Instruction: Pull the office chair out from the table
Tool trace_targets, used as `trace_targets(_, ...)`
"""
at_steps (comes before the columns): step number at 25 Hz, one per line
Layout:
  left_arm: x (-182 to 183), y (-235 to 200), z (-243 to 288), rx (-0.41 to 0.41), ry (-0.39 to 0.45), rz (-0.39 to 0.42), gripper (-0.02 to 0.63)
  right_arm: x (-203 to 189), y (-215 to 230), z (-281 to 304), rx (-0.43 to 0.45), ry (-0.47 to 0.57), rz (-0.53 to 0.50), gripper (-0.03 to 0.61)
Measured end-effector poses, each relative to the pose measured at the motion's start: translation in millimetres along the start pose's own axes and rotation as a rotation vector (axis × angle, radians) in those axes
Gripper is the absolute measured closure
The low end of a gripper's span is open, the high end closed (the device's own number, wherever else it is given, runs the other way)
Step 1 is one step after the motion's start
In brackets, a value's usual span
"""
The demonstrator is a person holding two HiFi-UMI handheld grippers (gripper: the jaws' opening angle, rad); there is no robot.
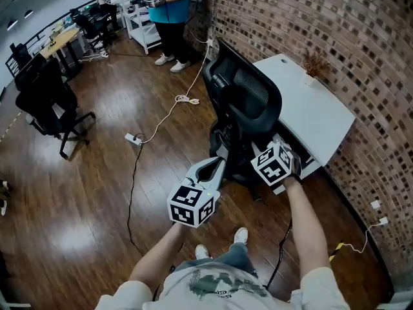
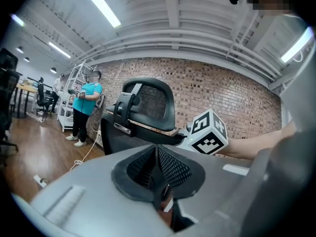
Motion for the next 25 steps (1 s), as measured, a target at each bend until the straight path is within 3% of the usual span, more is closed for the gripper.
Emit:
trace_targets(14, 4.8, -7.9, -49.0, 0.079, 0.042, -0.002, 0.598, 32.8, -60.9, -28.4, -0.002, 0.024, 0.016, 0.485)
trace_targets(25, -16.6, 30.9, -126.2, 0.123, 0.043, 0.011, 0.598, 49.9, -116.2, -66.9, 0.005, 0.051, 0.002, 0.480)
Point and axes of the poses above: the fingertips, and each gripper's own axes: z forward along the fingers, y to its right, x out of its top, the point moved 7 cm from there along -z, backward along the fingers, and after that the axes turned 5 degrees about -x, right-handed, at the moved point
